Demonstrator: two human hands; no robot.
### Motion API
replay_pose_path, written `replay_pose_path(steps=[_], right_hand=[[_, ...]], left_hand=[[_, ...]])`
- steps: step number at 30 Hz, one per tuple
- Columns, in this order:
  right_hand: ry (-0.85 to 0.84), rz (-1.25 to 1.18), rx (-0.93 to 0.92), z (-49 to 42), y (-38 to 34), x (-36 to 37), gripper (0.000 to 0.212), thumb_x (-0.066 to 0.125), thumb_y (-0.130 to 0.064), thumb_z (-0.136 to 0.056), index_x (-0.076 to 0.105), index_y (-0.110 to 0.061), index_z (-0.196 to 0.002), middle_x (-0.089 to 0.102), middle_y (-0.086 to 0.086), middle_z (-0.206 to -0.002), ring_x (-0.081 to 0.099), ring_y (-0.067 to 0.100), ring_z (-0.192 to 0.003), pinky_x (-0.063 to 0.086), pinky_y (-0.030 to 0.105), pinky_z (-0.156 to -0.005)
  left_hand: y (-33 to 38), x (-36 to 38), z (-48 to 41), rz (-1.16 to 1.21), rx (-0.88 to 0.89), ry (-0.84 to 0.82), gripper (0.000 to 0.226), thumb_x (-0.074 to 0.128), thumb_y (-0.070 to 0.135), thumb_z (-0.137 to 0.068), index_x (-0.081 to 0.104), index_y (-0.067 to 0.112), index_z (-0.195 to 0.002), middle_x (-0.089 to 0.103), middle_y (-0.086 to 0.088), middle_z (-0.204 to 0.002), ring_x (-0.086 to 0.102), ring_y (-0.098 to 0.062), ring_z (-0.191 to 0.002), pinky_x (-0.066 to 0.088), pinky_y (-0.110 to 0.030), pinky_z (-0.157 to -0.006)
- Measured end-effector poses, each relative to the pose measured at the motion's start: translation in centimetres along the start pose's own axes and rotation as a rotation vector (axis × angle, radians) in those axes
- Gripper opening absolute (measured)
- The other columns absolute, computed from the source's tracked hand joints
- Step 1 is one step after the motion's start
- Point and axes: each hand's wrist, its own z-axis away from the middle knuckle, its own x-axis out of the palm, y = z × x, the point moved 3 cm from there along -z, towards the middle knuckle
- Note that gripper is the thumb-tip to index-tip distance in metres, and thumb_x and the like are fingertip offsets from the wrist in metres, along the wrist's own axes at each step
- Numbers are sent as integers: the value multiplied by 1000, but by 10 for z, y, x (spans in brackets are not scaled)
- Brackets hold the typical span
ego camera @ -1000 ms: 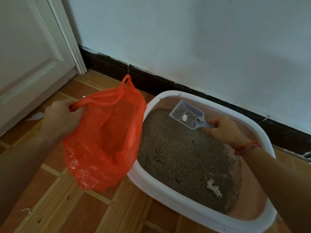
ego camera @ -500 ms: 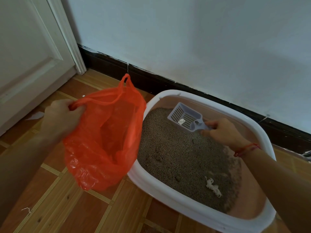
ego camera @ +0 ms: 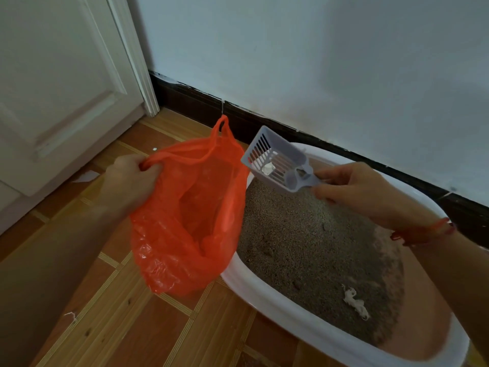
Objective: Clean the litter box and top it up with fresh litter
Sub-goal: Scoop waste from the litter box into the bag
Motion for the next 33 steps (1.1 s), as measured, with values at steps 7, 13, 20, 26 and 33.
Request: replay_pose_path(steps=[7,13,20,26,33], right_hand=[[-12,451,-223,-19,-49,45,14,66,-26,-89,73,-28,-101,65,-16,-64,60,3,-56,41,12,-50],[231,677,-383,-36,-69,86,24,57,-21,-88,72,-30,-104,71,-4,-90,66,20,-81,55,34,-72],[362,635,-431,-39,-72,87,23,60,-18,-90,73,-29,-106,62,1,-93,59,21,-85,39,28,-68],[373,601,-420,-41,-60,73,24,62,-20,-86,73,-26,-106,68,-1,-93,62,19,-85,49,32,-75],[444,498,-298,-24,-29,40,16,58,-21,-91,65,-18,-106,62,-6,-73,48,5,-54,31,20,-50]], left_hand=[[2,-3,1,53,-33,-15,27,53,36,-101,68,15,-95,70,-10,-88,70,-28,-79,61,-50,-76],[0,-1,-2,118,-81,5,29,54,33,-101,70,11,-93,70,-11,-85,69,-29,-76,60,-42,-70],[-3,-1,-1,136,-93,-18,24,53,34,-102,67,18,-91,71,-10,-90,71,-27,-82,61,-48,-79],[-4,2,-1,111,-103,-20,31,54,36,-100,70,11,-94,72,-15,-90,72,-32,-83,60,-52,-79],[-5,3,1,54,-57,-11,32,52,33,-101,70,7,-99,71,-17,-95,70,-35,-86,60,-54,-80]])
